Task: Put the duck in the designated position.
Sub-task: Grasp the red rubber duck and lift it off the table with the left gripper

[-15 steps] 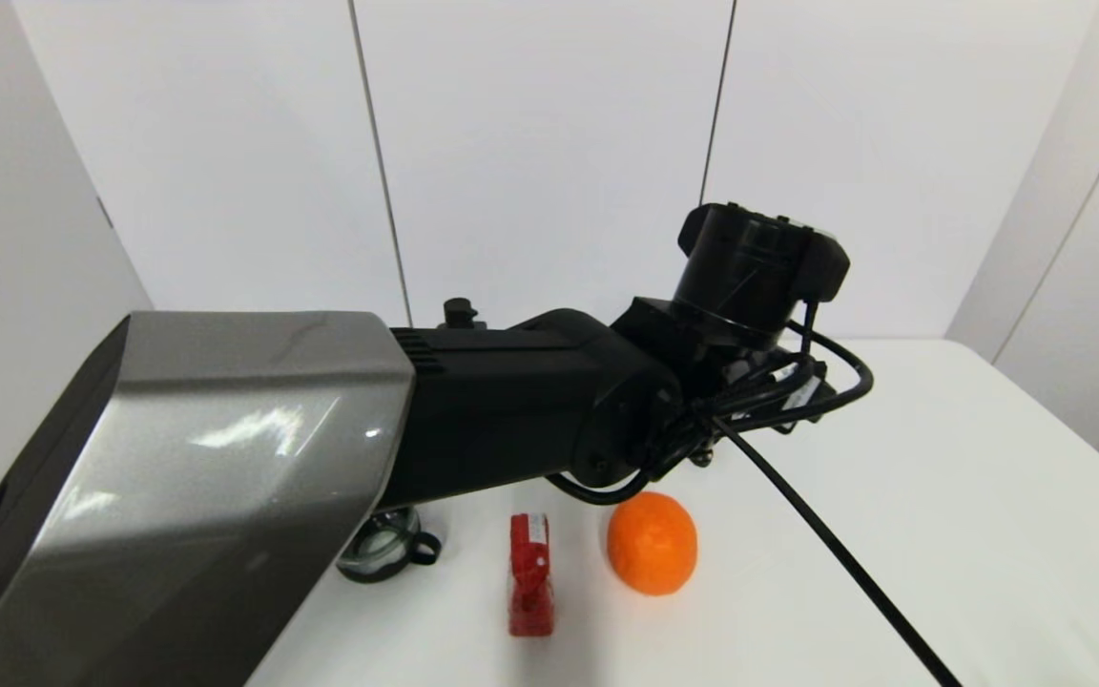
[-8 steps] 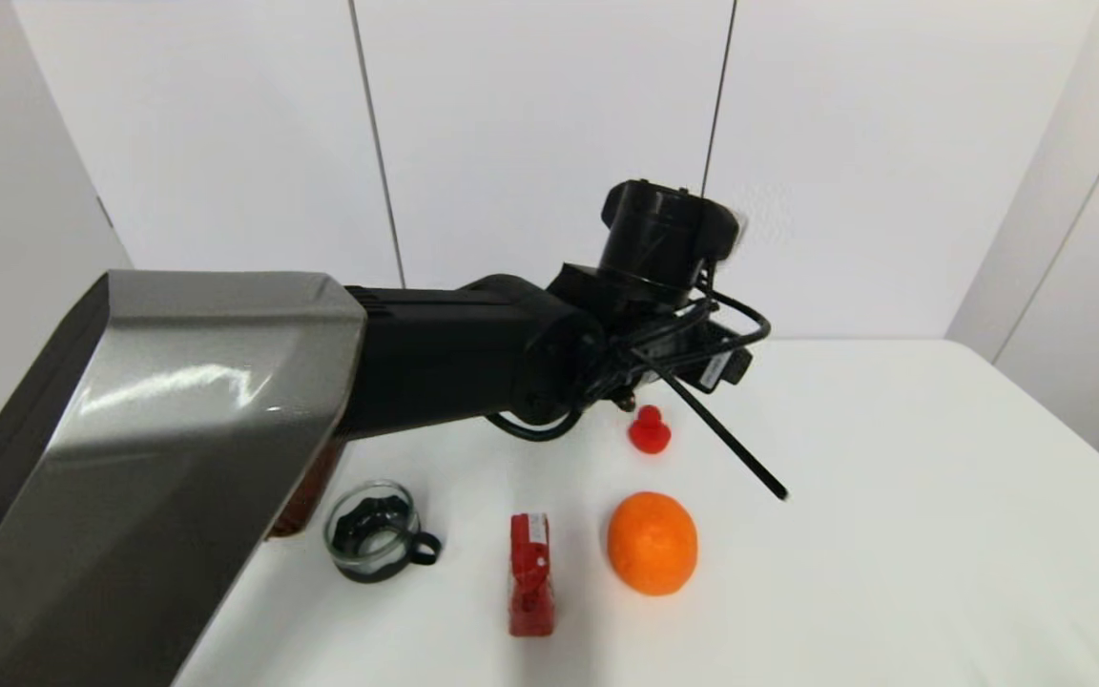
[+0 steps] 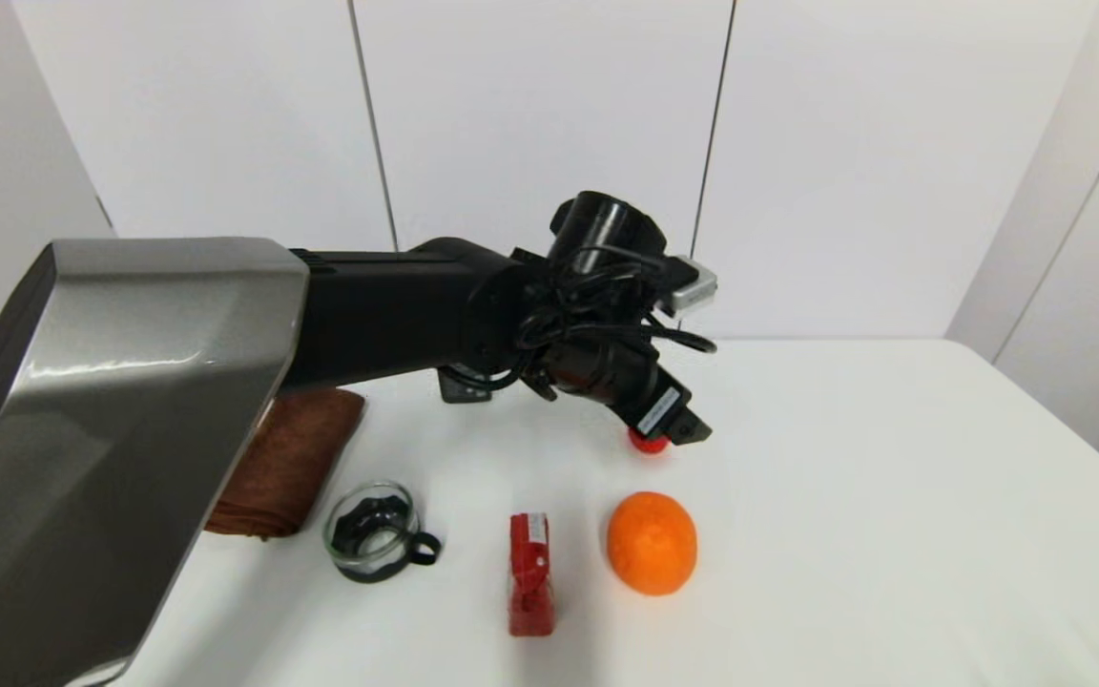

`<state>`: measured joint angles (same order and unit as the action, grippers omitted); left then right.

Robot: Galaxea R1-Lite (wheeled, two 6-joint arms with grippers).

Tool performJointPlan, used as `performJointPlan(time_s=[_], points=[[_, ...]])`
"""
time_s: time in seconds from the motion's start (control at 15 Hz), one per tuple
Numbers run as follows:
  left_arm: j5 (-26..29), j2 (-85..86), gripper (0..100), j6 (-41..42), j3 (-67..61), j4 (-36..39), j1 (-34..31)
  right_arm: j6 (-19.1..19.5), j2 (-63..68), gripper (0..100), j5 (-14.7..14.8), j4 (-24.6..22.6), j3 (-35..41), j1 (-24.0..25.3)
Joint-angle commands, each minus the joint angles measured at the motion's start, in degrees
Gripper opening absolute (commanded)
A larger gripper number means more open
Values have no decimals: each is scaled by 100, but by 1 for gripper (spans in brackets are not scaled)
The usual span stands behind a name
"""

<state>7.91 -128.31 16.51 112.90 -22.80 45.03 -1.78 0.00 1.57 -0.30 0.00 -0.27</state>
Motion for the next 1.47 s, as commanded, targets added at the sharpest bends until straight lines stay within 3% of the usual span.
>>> performJointPlan(time_s=[0.07, 0.53, 1.47], points=[[9, -19, 100, 230, 4, -146, -74, 2, 9, 100, 1, -5, 0, 0], [-27, -379, 100, 195, -22, 662, -74, 2, 9, 100, 1, -5, 0, 0], [0, -942, 100, -77, -48, 1137, -179, 2, 9, 100, 1, -5, 0, 0]])
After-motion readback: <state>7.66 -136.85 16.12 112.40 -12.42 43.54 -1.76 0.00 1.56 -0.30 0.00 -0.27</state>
